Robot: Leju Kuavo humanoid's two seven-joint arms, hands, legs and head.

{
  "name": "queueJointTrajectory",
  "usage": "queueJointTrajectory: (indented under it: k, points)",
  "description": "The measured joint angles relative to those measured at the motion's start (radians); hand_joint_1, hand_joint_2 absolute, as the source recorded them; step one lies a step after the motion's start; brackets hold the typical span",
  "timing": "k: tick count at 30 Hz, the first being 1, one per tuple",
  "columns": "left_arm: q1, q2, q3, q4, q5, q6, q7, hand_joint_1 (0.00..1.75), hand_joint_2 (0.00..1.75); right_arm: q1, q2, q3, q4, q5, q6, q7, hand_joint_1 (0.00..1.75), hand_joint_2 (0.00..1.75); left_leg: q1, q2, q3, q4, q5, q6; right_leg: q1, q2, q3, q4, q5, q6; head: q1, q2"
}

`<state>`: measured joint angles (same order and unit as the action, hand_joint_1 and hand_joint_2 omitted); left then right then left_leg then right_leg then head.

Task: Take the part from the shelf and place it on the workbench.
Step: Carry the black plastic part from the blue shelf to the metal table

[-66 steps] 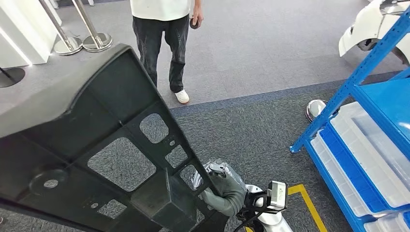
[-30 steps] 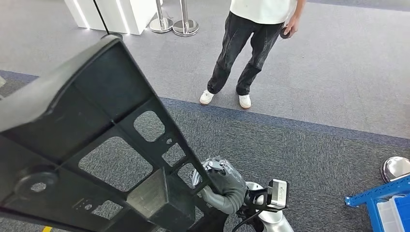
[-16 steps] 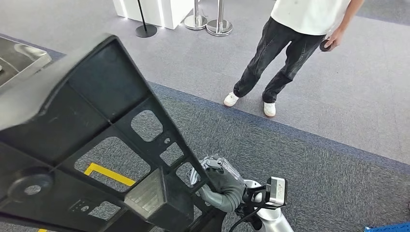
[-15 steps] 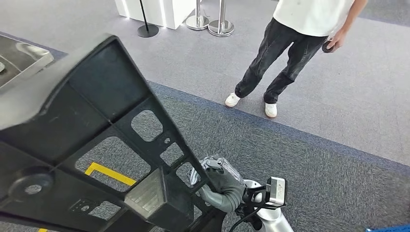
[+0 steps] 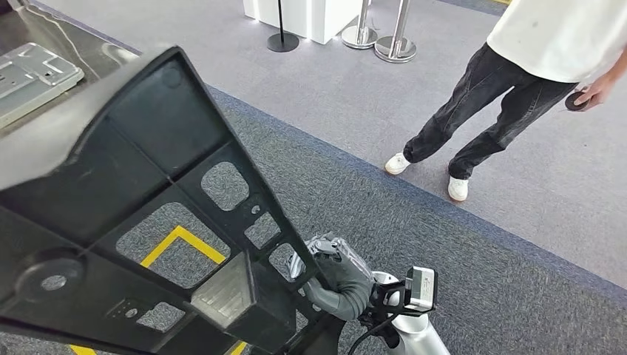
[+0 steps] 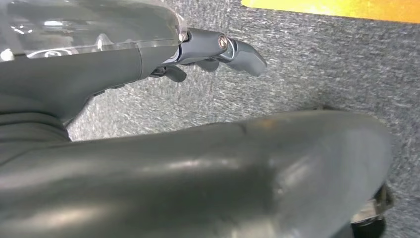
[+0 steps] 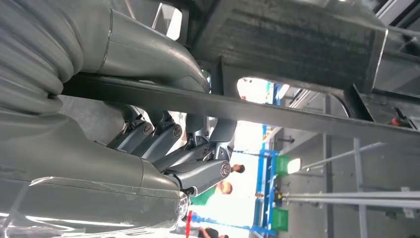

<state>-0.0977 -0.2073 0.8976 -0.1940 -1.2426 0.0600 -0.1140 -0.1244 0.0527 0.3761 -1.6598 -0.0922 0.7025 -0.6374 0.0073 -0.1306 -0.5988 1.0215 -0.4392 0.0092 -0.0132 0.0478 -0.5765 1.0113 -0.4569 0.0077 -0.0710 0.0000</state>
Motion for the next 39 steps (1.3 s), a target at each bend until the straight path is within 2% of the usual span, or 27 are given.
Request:
queueJointTrajectory:
  k: [2, 4, 5, 6, 7, 8, 10, 12, 13, 15, 17, 19, 20, 21, 22, 23, 24, 26, 28, 30, 31, 32, 34, 36, 37, 38, 39]
  points:
    - [0.001, 0.000, 0.000, 0.000, -0.002, 0.001, 0.000, 0.00, 0.00, -0.001, 0.001, 0.000, 0.000, 0.000, 0.000, 0.000, 1.75, 1.75, -0.004, 0.042, -0.022, 0.046, -0.031, -0.008, -0.005, -0.027, 0.008, -0.012, 0.004, -0.012, 0.000, 0.000]
    - [-0.001, 0.000, 0.000, 0.000, -0.004, 0.000, 0.001, 0.00, 0.00, 0.000, 0.001, -0.001, 0.001, 0.000, 0.000, 0.000, 1.75, 1.75, -0.002, 0.099, -0.079, 0.167, -0.094, -0.015, -0.002, -0.055, 0.011, -0.016, 0.003, -0.019, 0.000, 0.000]
    - [-0.001, 0.000, 0.000, 0.000, -0.006, 0.000, 0.002, 0.00, 0.00, 0.002, 0.001, -0.001, 0.001, 0.000, 0.000, 0.000, 1.75, 1.75, 0.000, 0.112, -0.111, 0.231, -0.119, -0.019, -0.001, -0.070, 0.011, -0.016, 0.001, -0.020, 0.000, 0.000]
    - [-0.001, 0.000, 0.000, 0.000, -0.006, 0.000, 0.003, 0.00, 0.00, 0.003, 0.001, -0.001, 0.002, 0.000, 0.001, 0.000, 1.75, 1.75, 0.003, 0.119, -0.131, 0.271, -0.128, -0.022, 0.000, -0.084, 0.012, -0.016, 0.000, -0.020, 0.000, 0.000]
    - [0.001, 0.000, 0.000, 0.000, -0.007, 0.000, 0.005, 0.00, 0.00, 0.003, 0.000, -0.001, 0.002, 0.000, 0.001, 0.000, 1.75, 1.75, 0.005, 0.123, -0.132, 0.274, -0.118, -0.025, 0.000, -0.098, 0.013, -0.015, -0.002, -0.019, 0.000, 0.000]
    - [0.002, 0.000, 0.000, 0.000, -0.008, 0.000, 0.006, 0.00, 0.00, 0.003, 0.000, -0.001, 0.002, 0.000, 0.001, 0.000, 1.75, 1.75, 0.007, 0.130, -0.112, 0.237, -0.092, -0.027, -0.001, -0.110, 0.015, -0.015, -0.004, -0.017, 0.000, 0.000]
    - [0.002, 0.001, 0.000, 0.000, -0.008, 0.000, 0.006, 0.00, 0.00, 0.002, 0.000, -0.002, 0.003, 0.000, 0.001, 0.000, 1.75, 1.75, 0.006, 0.165, -0.036, 0.095, -0.031, -0.025, 0.001, -0.131, 0.021, -0.013, -0.010, -0.010, 0.000, 0.000]
    - [-0.001, 0.001, 0.000, 0.000, -0.008, 0.000, 0.006, 0.00, 0.00, 0.000, 0.000, -0.003, 0.003, 0.000, 0.000, 0.000, 1.75, 1.75, 0.000, 0.190, 0.010, 0.005, -0.009, -0.013, 0.006, -0.147, 0.025, -0.010, -0.015, 0.001, 0.000, 0.000]
    - [-0.002, 0.001, 0.000, 0.000, -0.008, 0.000, 0.006, 0.00, 0.00, -0.001, 0.000, -0.003, 0.003, 0.000, 0.000, 0.000, 1.75, 1.75, -0.003, 0.190, 0.012, -0.004, -0.012, -0.006, 0.009, -0.155, 0.027, -0.010, -0.017, 0.007, 0.000, 0.000]
    - [0.000, 0.001, 0.000, 0.000, -0.008, 0.000, 0.006, 0.00, 0.00, -0.002, 0.001, -0.004, 0.003, 0.000, -0.001, 0.000, 1.75, 1.75, -0.003, 0.168, 0.011, -0.006, -0.009, 0.008, 0.006, -0.164, 0.031, -0.008, -0.021, 0.020, 0.000, 0.000]
    - [0.000, 0.002, 0.000, 0.000, -0.008, 0.000, 0.005, 0.00, 0.00, -0.003, 0.001, -0.005, 0.002, 0.000, -0.002, 0.000, 1.75, 1.75, -0.001, 0.147, 0.014, -0.012, -0.004, 0.021, -0.001, -0.126, 0.018, 0.030, -0.050, 0.031, 0.000, 0.000]
    - [-0.004, 0.003, 0.000, 0.000, -0.008, -0.001, 0.004, 0.00, 0.00, 0.002, -0.001, -0.010, 0.002, 0.002, -0.004, 0.000, 1.75, 1.75, 0.000, 0.125, 0.013, -0.013, -0.001, 0.029, -0.004, -0.072, -0.038, 0.148, -0.113, 0.035, 0.000, 0.000]
    - [-0.005, 0.003, 0.000, 0.000, -0.008, -0.002, 0.004, 0.00, 0.00, 0.006, -0.002, -0.013, 0.003, 0.003, -0.005, 0.000, 1.75, 1.75, -0.001, 0.113, 0.012, -0.013, 0.000, 0.031, -0.004, -0.061, -0.075, 0.219, -0.141, 0.035, 0.000, 0.000]
    - [-0.005, 0.003, 0.000, 0.000, -0.008, -0.003, 0.003, 0.00, 0.00, 0.011, -0.004, -0.016, 0.003, 0.004, -0.006, 0.000, 1.75, 1.75, -0.002, 0.100, 0.011, -0.012, 0.000, 0.032, -0.003, -0.056, -0.103, 0.270, -0.154, 0.035, 0.000, 0.000]
    - [-0.004, 0.003, 0.000, 0.000, -0.008, -0.004, 0.003, 0.00, 0.00, 0.014, -0.005, -0.019, 0.003, 0.005, -0.006, 0.000, 1.75, 1.75, -0.003, 0.085, 0.011, -0.010, 0.001, 0.032, -0.003, -0.053, -0.116, 0.287, -0.145, 0.033, 0.000, 0.000]
    - [-0.004, 0.003, 0.000, 0.000, -0.008, -0.005, 0.002, 0.00, 0.00, 0.016, -0.007, -0.021, 0.003, 0.006, -0.006, -0.001, 1.75, 1.75, -0.004, 0.070, 0.011, -0.008, 0.000, 0.032, -0.002, -0.049, -0.108, 0.259, -0.117, 0.030, 0.000, 0.000]
    - [-0.004, 0.003, 0.000, 0.000, -0.008, -0.005, 0.002, 0.00, 0.00, 0.017, -0.008, -0.022, 0.003, 0.006, -0.006, -0.001, 1.75, 1.75, -0.005, 0.055, 0.011, -0.006, 0.000, 0.031, -0.002, -0.040, -0.082, 0.196, -0.076, 0.025, 0.000, 0.000]
    - [-0.005, 0.001, 0.000, 0.000, -0.008, -0.006, 0.002, 0.00, 0.00, 0.017, -0.010, -0.024, 0.003, 0.006, -0.006, -0.002, 1.75, 1.75, -0.005, 0.029, 0.009, -0.003, -0.001, 0.026, -0.002, 0.002, -0.024, 0.060, -0.017, 0.016, 0.000, 0.000]
    - [-0.006, 0.000, 0.000, 0.000, -0.010, -0.007, 0.001, 0.00, 0.00, 0.017, -0.011, -0.025, 0.003, 0.007, -0.006, -0.002, 1.75, 1.75, -0.003, 0.010, 0.004, -0.002, 0.000, 0.016, 0.001, 0.023, -0.003, 0.007, -0.006, 0.012, 0.000, 0.000]
    - [-0.005, 0.000, 0.000, 0.000, -0.013, -0.008, 0.003, 0.00, 0.00, 0.017, -0.013, -0.026, 0.003, 0.007, -0.006, -0.003, 1.75, 1.75, 0.000, -0.005, 0.000, -0.005, 0.001, 0.003, 0.001, 0.002, 0.001, -0.001, -0.002, 0.004, 0.000, 0.000]
    - [-0.004, 0.001, 0.000, 0.000, -0.014, -0.008, 0.005, 0.00, 0.00, 0.015, -0.013, -0.026, 0.004, 0.007, -0.006, -0.003, 1.75, 1.75, -0.002, 0.006, -0.003, 0.000, -0.003, -0.002, -0.001, -0.009, 0.005, -0.008, 0.001, -0.002, 0.000, 0.000]
    - [-0.004, 0.001, 0.000, 0.000, -0.016, -0.008, 0.008, 0.00, 0.00, 0.012, -0.013, -0.026, 0.004, 0.007, -0.005, -0.003, 1.75, 1.75, -0.003, 0.028, -0.013, 0.021, -0.018, -0.007, -0.003, -0.022, 0.009, -0.015, 0.003, -0.009, 0.000, 0.000]
    - [-0.008, 0.001, 0.000, 0.000, -0.017, -0.006, 0.013, 0.00, 0.00, 0.007, -0.015, -0.028, 0.006, 0.005, -0.005, -0.004, 1.75, 1.75, -0.004, 0.089, -0.061, 0.123, -0.075, -0.014, -0.002, -0.050, 0.014, -0.022, 0.004, -0.018, 0.000, 0.000]
    - [-0.009, 0.001, 0.000, 0.000, -0.017, -0.005, 0.017, 0.00, 0.00, 0.006, -0.017, -0.029, 0.011, 0.004, -0.004, -0.006, 1.75, 1.75, 0.001, 0.116, -0.121, 0.244, -0.124, -0.020, 0.000, -0.079, 0.015, -0.020, 0.001, -0.019, -0.001, 0.000]
    - [-0.008, 0.001, 0.000, 0.000, -0.017, -0.004, 0.018, 0.00, 0.00, 0.007, -0.019, -0.029, 0.014, 0.004, -0.004, -0.008, 1.75, 1.75, 0.003, 0.121, -0.133, 0.270, -0.126, -0.023, 0.000, -0.093, 0.015, -0.019, -0.001, -0.018, -0.001, 0.000]
    - [-0.006, 0.002, 0.000, 0.000, -0.017, -0.002, 0.019, 0.00, 0.00, 0.008, -0.020, -0.029, 0.017, 0.004, -0.004, -0.012, 1.75, 1.75, 0.005, 0.125, -0.125, 0.256, -0.109, -0.025, 0.000, -0.106, 0.016, -0.018, -0.004, -0.017, -0.001, 0.000]
    - [-0.005, 0.002, 0.000, 0.000, -0.017, -0.001, 0.019, 0.00, 0.00, 0.008, -0.021, -0.029, 0.020, 0.004, -0.004, -0.018, 1.75, 1.75, 0.007, 0.133, -0.097, 0.202, -0.077, -0.026, 0.000, -0.118, 0.018, -0.016, -0.007, -0.014, -0.001, 0.000]
